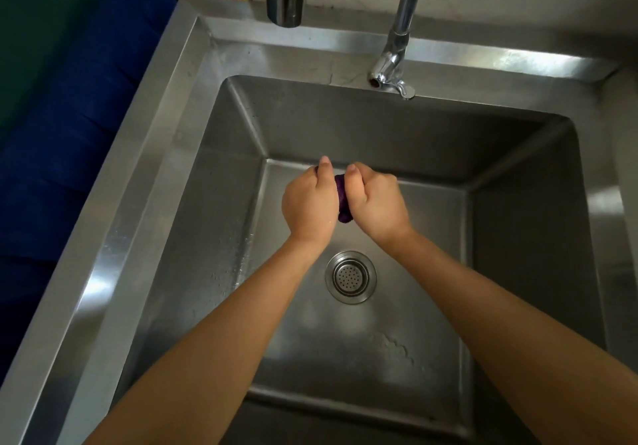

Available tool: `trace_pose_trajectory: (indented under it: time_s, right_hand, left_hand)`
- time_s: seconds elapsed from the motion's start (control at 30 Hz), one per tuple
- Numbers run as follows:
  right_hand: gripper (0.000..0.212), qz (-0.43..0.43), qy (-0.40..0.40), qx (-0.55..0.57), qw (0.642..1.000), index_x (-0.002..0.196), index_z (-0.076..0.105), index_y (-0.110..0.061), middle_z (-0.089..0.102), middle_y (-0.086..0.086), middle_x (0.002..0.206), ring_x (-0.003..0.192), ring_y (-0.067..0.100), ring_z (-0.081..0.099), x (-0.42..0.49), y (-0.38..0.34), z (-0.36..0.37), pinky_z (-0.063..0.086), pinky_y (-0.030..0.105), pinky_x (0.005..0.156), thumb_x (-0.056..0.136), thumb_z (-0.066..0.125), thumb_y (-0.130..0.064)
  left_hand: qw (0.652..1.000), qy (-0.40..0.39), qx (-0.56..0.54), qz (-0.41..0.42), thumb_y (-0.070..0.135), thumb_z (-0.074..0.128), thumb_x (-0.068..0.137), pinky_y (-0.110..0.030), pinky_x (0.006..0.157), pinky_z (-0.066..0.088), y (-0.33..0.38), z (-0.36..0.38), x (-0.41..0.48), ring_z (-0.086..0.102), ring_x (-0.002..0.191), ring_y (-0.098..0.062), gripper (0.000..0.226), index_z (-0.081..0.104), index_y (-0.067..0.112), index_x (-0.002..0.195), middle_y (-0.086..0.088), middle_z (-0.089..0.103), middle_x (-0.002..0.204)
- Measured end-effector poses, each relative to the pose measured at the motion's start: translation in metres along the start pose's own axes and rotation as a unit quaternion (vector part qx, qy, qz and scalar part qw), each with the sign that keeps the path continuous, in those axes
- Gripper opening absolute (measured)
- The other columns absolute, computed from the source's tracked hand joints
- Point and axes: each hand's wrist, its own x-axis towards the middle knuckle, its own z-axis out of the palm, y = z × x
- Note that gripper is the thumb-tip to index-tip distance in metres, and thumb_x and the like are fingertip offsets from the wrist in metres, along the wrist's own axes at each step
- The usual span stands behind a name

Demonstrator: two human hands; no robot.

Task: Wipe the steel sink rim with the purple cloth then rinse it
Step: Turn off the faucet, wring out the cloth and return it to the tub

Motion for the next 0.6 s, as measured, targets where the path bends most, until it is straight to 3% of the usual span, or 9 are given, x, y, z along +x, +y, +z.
trace_pose_trajectory:
  time_s: [0.07,0.2,0.37,0.47,0.6]
  right_hand:
    - [0.045,0.012,0.009,0.012,1.000,0.054,0.030,-0.026,0.039,-0.011,0.045,0.045,0.005,0.039,-0.003,0.003,0.001,0.027,0.016,0.046,0.098,0.037,-0.015]
    - [0.036,0.024,0.027,0.025,0.999,0.055,0.029,-0.027,0.040,-0.009,0.047,0.047,0.005,0.039,-0.007,0.002,0.003,0.022,0.026,0.052,0.092,0.030,-0.028]
    - [0.039,0.043,0.059,0.061,0.995,0.055,0.031,-0.024,0.040,-0.010,0.046,0.046,-0.002,0.047,-0.006,0.002,-0.001,0.028,0.014,0.046,0.094,0.034,-0.019]
    - [0.030,0.074,0.076,0.086,0.991,0.055,0.034,-0.022,0.040,-0.008,0.048,0.048,0.008,0.042,-0.005,0.000,-0.007,0.025,0.026,0.052,0.084,0.030,-0.028]
    - [0.027,0.136,0.091,0.147,0.976,0.074,0.051,-0.014,0.050,-0.004,0.059,0.064,0.022,0.052,-0.006,-0.002,-0.011,0.042,0.032,0.059,0.089,0.035,-0.030]
  left_hand:
    - [1.000,-0.002,0.011,0.018,0.028,0.040,0.097,-0.037,0.066,0.038,0.000,0.000,-0.001,0.059,0.079,-0.039,0.046,0.055,0.005,0.062,-0.024,0.066,0.076]
    - [0.999,-0.009,0.014,0.041,0.028,0.039,0.098,-0.039,0.068,0.041,0.000,-0.001,-0.001,0.059,0.080,-0.041,0.047,0.055,0.001,0.062,-0.025,0.066,0.076]
    - [0.998,-0.011,0.019,0.055,0.028,0.038,0.098,-0.040,0.074,0.042,0.009,0.003,-0.001,0.059,0.085,-0.039,0.047,0.063,-0.004,0.074,-0.026,0.067,0.082]
    - [0.998,-0.017,0.016,0.063,0.027,0.039,0.098,-0.040,0.072,0.041,0.016,0.006,-0.003,0.059,0.083,-0.039,0.046,0.060,-0.002,0.068,-0.026,0.066,0.080]
    - [0.993,-0.035,0.035,0.105,0.034,0.036,0.097,-0.039,0.069,0.040,0.021,0.009,0.003,0.058,0.081,-0.040,0.046,0.050,0.006,0.063,-0.025,0.066,0.077]
